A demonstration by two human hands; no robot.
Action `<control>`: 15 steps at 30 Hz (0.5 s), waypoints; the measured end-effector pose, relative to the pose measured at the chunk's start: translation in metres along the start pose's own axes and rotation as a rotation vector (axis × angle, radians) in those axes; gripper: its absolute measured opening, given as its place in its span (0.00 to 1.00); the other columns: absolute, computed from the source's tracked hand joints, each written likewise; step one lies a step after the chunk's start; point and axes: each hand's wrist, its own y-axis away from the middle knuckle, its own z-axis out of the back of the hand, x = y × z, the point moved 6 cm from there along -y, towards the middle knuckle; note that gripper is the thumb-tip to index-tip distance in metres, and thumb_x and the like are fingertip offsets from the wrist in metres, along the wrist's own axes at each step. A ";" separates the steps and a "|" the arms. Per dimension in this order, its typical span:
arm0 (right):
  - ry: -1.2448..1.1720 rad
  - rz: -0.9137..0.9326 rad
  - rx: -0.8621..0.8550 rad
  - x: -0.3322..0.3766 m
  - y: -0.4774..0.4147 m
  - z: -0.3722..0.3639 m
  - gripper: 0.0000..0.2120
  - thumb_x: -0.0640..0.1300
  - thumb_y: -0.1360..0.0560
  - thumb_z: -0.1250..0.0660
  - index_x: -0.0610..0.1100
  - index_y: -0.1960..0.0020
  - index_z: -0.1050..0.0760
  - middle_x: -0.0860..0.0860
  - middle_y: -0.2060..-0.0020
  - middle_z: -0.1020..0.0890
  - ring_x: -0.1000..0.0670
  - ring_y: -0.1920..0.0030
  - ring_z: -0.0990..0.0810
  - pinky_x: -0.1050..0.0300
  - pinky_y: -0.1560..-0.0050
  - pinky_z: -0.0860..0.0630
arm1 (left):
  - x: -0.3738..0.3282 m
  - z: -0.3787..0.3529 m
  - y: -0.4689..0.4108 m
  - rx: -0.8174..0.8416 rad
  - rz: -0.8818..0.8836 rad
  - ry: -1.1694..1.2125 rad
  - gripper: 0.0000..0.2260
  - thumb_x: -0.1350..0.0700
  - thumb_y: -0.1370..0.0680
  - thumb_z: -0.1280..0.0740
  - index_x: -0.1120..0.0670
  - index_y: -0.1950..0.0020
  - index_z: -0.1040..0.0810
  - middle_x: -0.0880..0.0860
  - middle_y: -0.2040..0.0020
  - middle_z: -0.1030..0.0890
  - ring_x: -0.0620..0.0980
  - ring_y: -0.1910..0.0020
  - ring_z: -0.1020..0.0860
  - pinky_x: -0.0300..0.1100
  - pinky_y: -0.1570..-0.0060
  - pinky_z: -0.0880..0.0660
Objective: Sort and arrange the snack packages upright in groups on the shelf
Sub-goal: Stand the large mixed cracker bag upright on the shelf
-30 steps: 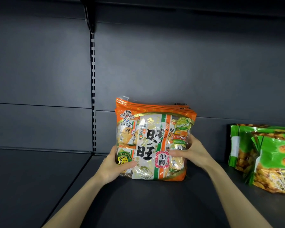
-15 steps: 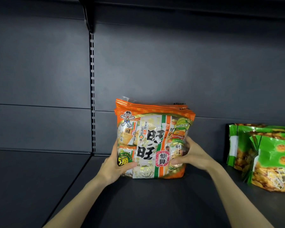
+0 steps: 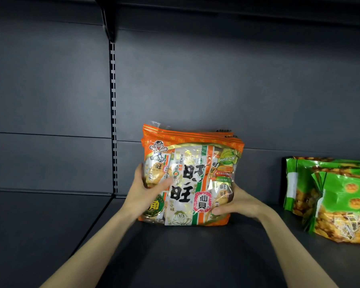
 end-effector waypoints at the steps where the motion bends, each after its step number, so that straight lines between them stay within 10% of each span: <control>1: -0.002 -0.005 0.001 -0.001 0.000 -0.001 0.45 0.34 0.37 0.23 0.52 0.29 0.45 0.56 0.43 0.22 0.61 0.47 0.22 0.71 0.56 0.24 | -0.008 0.002 -0.005 -0.053 -0.020 0.054 0.49 0.43 0.38 0.22 0.47 0.25 0.47 0.44 0.39 0.25 0.43 0.43 0.23 0.44 0.42 0.26; 15: 0.030 -0.048 0.023 -0.015 -0.005 0.004 0.48 0.45 0.45 0.17 0.54 0.31 0.39 0.55 0.43 0.19 0.56 0.42 0.20 0.52 0.37 0.26 | -0.027 0.002 -0.038 -0.177 -0.093 0.247 0.16 0.51 0.30 0.26 0.43 0.48 0.28 0.48 0.47 0.18 0.51 0.49 0.18 0.56 0.45 0.23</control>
